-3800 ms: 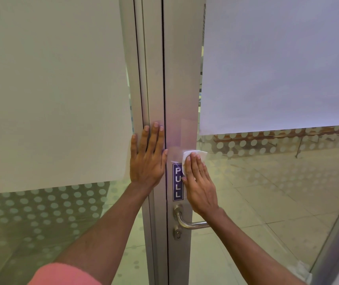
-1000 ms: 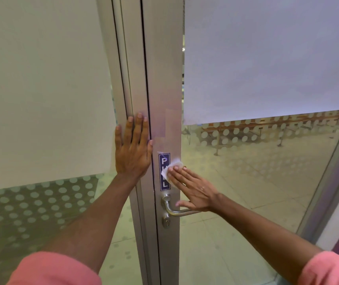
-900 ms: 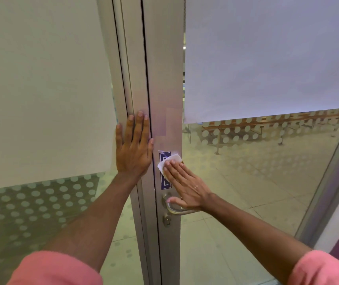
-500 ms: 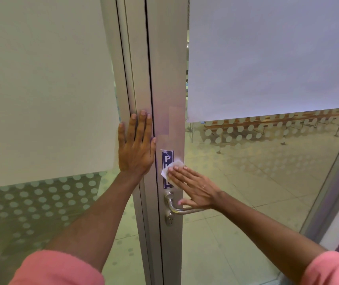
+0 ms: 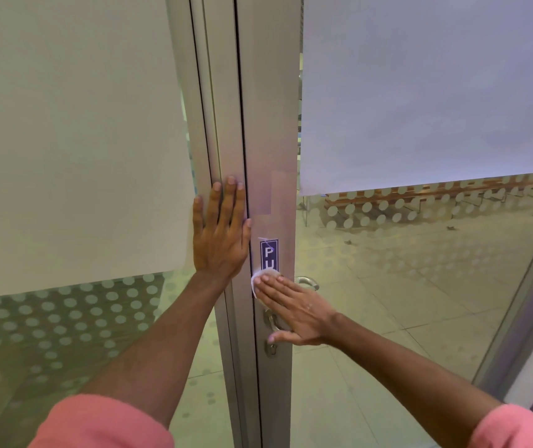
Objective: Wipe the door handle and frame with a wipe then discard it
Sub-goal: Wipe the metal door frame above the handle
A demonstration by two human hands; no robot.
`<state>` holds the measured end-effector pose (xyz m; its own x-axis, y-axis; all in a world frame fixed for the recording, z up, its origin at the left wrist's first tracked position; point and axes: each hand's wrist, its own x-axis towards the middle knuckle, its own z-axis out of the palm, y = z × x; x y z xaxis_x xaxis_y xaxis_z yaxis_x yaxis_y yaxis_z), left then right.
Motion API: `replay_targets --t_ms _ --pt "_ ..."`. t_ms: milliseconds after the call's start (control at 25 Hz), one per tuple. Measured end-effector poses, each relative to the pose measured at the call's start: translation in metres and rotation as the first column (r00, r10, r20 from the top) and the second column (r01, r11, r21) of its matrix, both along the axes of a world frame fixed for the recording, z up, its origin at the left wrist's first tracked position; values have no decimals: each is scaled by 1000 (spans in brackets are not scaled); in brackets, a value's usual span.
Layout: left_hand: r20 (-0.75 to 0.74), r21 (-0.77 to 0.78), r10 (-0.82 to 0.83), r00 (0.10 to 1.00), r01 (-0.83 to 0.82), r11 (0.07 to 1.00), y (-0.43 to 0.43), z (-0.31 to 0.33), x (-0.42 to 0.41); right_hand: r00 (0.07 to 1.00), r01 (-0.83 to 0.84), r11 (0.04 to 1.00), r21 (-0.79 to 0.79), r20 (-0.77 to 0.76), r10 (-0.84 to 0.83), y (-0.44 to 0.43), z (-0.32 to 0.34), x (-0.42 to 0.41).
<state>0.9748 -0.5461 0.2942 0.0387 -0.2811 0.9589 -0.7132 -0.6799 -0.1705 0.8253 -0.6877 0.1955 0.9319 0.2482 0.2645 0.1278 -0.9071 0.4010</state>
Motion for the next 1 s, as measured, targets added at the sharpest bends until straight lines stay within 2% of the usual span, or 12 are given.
replay_targets --t_ms 120,400,520,600,720,880,1000 --pt "0 -2 -4 1000 4 1000 -1 0 1 1000 16 1000 16 -17 -15 -13 -11 -16" --pt "4 1 10 1000 -10 1000 -1 -1 1 979 70 994 82 185 -84 -6 43 7" --pt "6 -5 12 1000 -12 1000 -1 0 0 979 78 988 133 176 -101 7 32 15" --pt "2 -5 -2 1000 2 1000 0 0 0 990 69 991 112 118 -82 8 9 9" --pt "-1 -4 -3 1000 3 1000 0 0 1 990 65 996 64 124 -72 -2 -15 -1" --pt "-2 1 -5 1000 5 1000 0 -1 1 975 8 1000 -5 222 -7 -18 -12 2" --pt "0 8 -6 1000 6 1000 0 -2 2 932 -12 999 -44 362 27 -17 -2 18"
